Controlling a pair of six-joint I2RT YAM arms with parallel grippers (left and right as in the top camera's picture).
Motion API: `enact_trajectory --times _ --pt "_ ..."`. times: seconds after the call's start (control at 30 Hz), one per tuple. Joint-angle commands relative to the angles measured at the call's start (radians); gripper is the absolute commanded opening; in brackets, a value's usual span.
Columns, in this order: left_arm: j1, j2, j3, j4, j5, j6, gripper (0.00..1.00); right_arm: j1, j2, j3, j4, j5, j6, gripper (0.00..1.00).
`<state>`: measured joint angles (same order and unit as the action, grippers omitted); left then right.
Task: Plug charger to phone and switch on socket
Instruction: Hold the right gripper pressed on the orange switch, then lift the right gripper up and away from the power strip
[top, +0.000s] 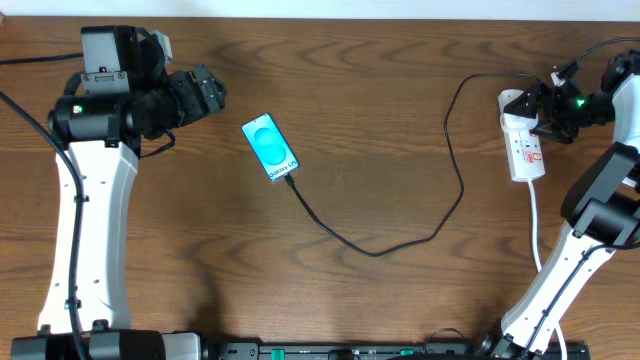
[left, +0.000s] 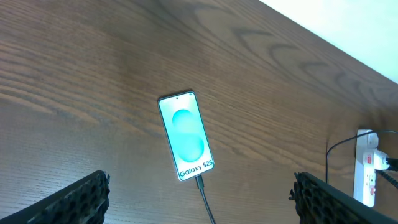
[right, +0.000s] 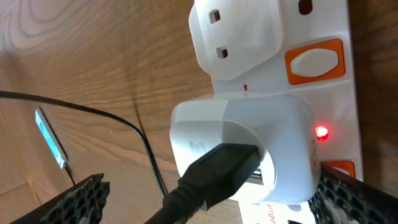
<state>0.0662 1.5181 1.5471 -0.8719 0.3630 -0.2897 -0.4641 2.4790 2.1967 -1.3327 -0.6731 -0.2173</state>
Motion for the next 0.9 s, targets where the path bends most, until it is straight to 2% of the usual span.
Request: enact_trajectory --times 0.0,0.87 --pt "0.001 -0.001 0.008 -0.003 -0.010 0.009 0.95 0.033 0.027 0.016 -0.036 -0.074 0.023 0.99" --pt "0.001 -0.001 0.008 -0.003 -0.010 0.009 0.94 -0.001 0.025 0.163 -0.135 -0.012 0.045 0.99"
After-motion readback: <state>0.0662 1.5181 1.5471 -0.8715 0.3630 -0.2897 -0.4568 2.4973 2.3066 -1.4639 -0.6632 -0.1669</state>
